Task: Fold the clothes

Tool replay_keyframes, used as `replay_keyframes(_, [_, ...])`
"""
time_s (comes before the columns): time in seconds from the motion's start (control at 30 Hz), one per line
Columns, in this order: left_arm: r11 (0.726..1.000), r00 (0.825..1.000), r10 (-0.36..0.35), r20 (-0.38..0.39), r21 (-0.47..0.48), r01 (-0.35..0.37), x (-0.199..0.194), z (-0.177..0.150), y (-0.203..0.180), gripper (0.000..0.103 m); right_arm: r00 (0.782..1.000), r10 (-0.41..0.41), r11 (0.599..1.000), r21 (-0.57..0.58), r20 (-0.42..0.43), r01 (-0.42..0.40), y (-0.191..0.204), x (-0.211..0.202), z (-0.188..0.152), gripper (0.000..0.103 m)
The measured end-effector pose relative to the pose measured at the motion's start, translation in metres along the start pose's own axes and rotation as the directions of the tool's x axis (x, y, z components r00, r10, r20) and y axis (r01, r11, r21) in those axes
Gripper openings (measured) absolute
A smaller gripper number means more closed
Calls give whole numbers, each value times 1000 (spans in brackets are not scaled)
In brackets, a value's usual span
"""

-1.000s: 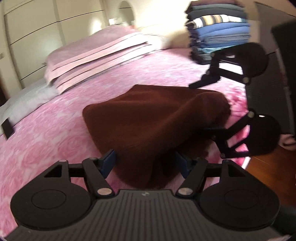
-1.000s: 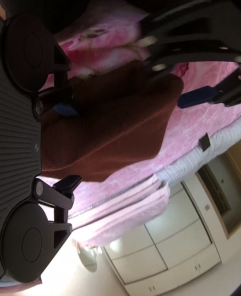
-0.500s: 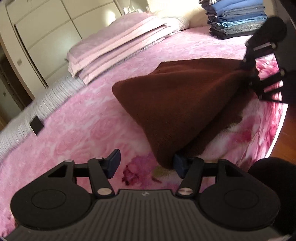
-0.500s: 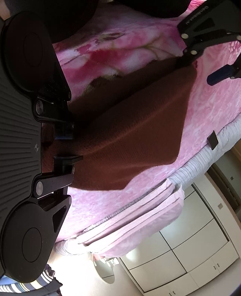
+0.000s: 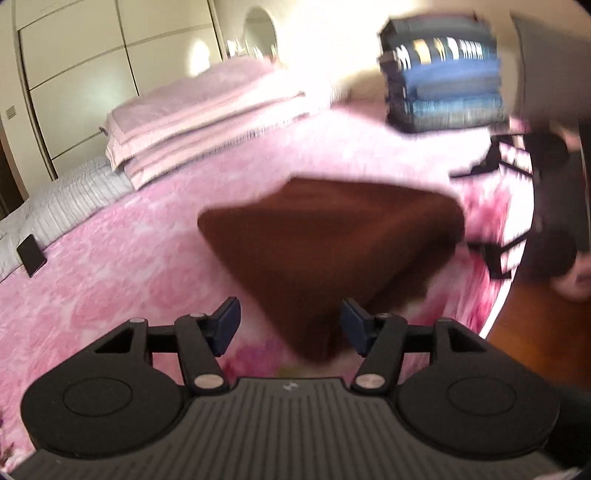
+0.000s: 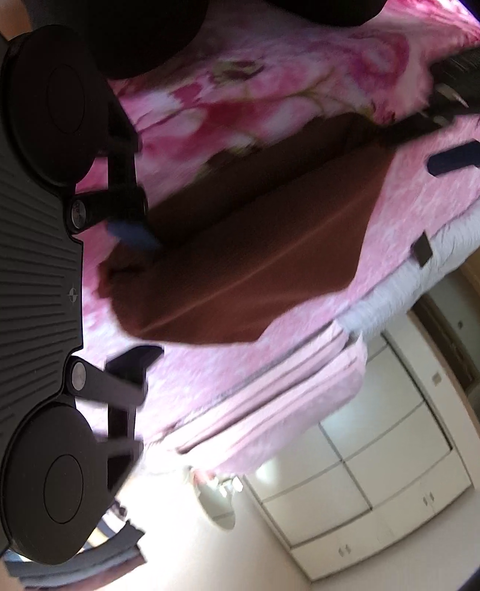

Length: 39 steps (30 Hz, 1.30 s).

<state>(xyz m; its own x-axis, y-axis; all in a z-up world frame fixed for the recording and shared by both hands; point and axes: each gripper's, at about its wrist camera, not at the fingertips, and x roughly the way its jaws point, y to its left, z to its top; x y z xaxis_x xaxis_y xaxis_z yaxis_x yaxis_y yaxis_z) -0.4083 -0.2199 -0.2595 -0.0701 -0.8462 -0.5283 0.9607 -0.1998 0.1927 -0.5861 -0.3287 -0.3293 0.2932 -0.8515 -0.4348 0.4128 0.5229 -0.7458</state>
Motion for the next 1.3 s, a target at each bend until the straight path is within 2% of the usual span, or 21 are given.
replay_keyframes(0.1, [999, 1000, -28, 11, -17, 28, 17, 10, 6, 57, 1000, 10, 999, 37, 6, -10, -7, 1, 1, 64])
replay_keyframes(0.2, [996, 994, -78, -74, -44, 75, 45, 9, 10, 57, 998, 56, 998, 41, 21, -57, -10, 13, 9, 64])
replay_keyframes(0.23, [996, 990, -87, -110, -43, 83, 54, 7, 9, 57, 997, 77, 996, 36, 20, -77, -11, 17, 10, 59])
replay_keyframes(0.27, [996, 987, -90, -131, -35, 87, 59, 5, 8, 57, 996, 90, 996, 16, 1, -90, -11, 21, 10, 46])
replay_keyframes(0.3, [995, 987, -94, -134, -29, 91, 61, 3, 7, 57, 997, 81, 996, -29, -19, -81, -13, 26, 11, 20])
replay_keyframes(0.33, [995, 987, -98, -128, -31, 94, 60, 2, 7, 57, 999, 38, 996, -82, -22, -39, -13, 26, 11, 19])
replay_keyframes(0.43, [995, 988, -96, -123, -31, 93, 61, -2, 3, 57, 1000, -4, 991, -131, 11, 6, -13, 17, 8, 19])
replay_keyframes(0.57, [996, 989, -92, -113, 6, 93, 62, -8, 0, 59, 1000, 6, 978, -206, -24, -11, 13, 28, -18, 19])
replay_keyframes(0.67, [995, 990, -96, -106, 24, 99, 57, -6, 3, 60, 999, -36, 981, -190, -13, 33, 15, 18, -20, 20])
replay_keyframes(0.7, [994, 990, -98, -101, 29, 101, 55, -6, 5, 60, 998, -51, 983, -176, -22, 47, 13, 15, -18, 21])
replay_keyframes(0.77, [994, 991, -97, -92, 35, 101, 49, -6, 9, 60, 996, -69, 988, -144, -52, 61, 7, 11, -14, 28])
replay_keyframes(0.8, [994, 991, -99, -86, 36, 102, 45, -7, 12, 60, 994, -78, 989, -128, -74, 68, 5, 10, -13, 38])
replay_keyframes(0.83, [994, 992, -101, -80, 35, 104, 41, -8, 15, 60, 991, -91, 990, -115, -102, 79, 3, 8, -13, 42])
replay_keyframes(0.93, [993, 993, -104, -56, 44, 106, 27, -11, 29, 62, 985, -82, 996, -38, -151, 77, -9, -3, -15, 42])
replay_keyframes(1.03, [995, 997, -58, -47, 82, 62, 16, -14, 41, 64, 992, -70, 995, 59, -110, 76, -15, -29, 0, 43])
replay_keyframes(1.1, [994, 999, -23, -47, 105, 28, 12, -17, 50, 64, 998, -39, 988, 144, -58, 47, -21, -40, 22, 43])
replay_keyframes(1.17, [992, 999, 20, -46, 128, -14, 8, -21, 59, 65, 1000, 10, 972, 234, 3, -11, -20, -48, 47, 62])
replay_keyframes(1.2, [990, 998, 42, -45, 139, -35, 7, -22, 64, 65, 999, 35, 959, 280, 39, -44, -20, -48, 63, 80])
replay_keyframes(1.3, [982, 996, 85, -37, 175, -77, 2, -27, 76, 67, 979, 154, 915, 354, 136, -194, -7, -42, 108, 82])
